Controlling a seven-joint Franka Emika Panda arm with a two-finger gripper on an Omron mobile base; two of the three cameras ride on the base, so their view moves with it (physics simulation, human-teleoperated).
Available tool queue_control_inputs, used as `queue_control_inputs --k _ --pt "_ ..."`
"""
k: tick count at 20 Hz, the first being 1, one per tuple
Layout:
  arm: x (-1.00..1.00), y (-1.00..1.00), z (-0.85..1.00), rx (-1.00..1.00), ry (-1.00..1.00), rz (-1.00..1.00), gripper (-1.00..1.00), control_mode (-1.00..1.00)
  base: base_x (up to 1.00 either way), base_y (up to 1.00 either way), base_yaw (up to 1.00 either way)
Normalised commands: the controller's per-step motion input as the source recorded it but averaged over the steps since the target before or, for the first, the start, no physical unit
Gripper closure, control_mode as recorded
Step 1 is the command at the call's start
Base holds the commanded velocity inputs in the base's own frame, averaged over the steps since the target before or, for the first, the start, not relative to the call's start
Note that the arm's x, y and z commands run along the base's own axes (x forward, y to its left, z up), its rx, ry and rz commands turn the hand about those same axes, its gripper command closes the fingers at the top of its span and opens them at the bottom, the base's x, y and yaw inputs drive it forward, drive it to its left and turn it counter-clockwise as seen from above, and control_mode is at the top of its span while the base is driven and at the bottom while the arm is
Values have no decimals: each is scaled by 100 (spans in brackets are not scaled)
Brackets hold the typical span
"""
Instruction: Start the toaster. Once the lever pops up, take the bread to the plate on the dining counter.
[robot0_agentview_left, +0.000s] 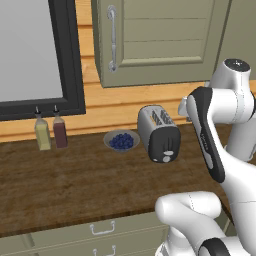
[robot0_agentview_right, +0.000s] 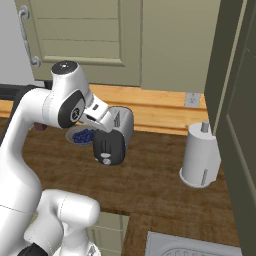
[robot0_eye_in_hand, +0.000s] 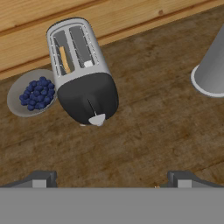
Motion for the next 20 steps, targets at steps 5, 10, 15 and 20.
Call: queue_control_inputs --k 5,10,15,20 --pt "0 0 0 0 0 0 -100 -100 0 0 0" --pt "0 0 0 0 0 0 -100 -100 0 0 0" --pt "0 0 0 0 0 0 -100 -100 0 0 0" --pt "0 0 0 0 0 0 -100 -100 0 0 0"
